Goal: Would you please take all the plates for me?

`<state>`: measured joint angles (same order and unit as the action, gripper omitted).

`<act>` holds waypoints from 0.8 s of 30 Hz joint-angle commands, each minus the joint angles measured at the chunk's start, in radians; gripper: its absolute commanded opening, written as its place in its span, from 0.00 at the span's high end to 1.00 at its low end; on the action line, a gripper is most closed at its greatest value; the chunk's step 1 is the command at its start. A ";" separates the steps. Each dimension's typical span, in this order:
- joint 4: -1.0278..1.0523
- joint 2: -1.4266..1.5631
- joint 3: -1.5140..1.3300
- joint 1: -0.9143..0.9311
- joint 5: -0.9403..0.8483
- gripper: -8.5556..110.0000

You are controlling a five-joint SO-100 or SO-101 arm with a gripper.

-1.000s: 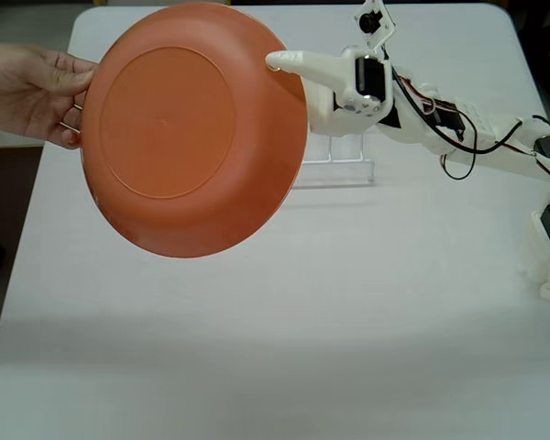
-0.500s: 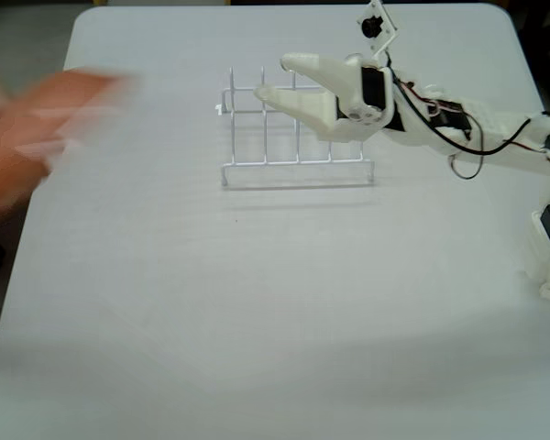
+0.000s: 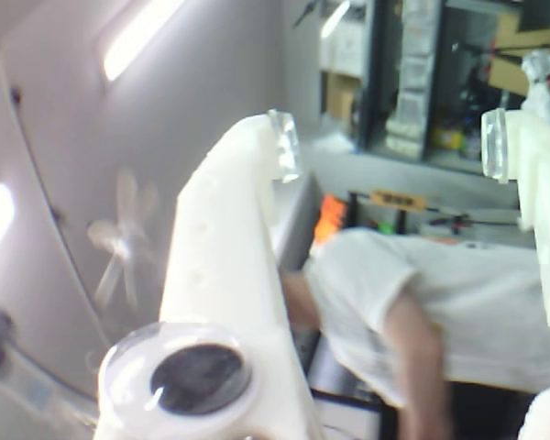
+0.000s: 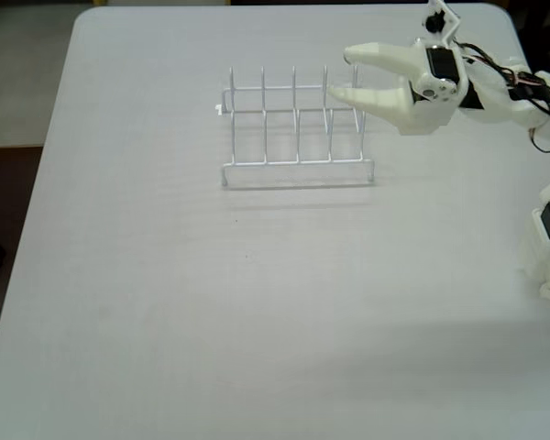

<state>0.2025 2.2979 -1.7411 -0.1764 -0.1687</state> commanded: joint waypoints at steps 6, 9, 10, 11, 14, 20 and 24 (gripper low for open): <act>0.002 0.437 -0.462 -0.038 0.035 0.76; 0.003 0.554 -0.604 -0.058 0.060 0.77; 0.003 0.589 -0.650 -0.061 0.071 0.78; 0.003 0.624 -0.698 -0.061 0.078 0.78; 0.003 0.723 -0.822 -0.061 0.103 0.81; 0.011 0.859 -1.019 -0.037 0.183 0.89; 0.025 0.899 -1.108 -0.008 0.206 0.93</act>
<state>0.2270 3.1523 -2.8287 -0.2040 0.0245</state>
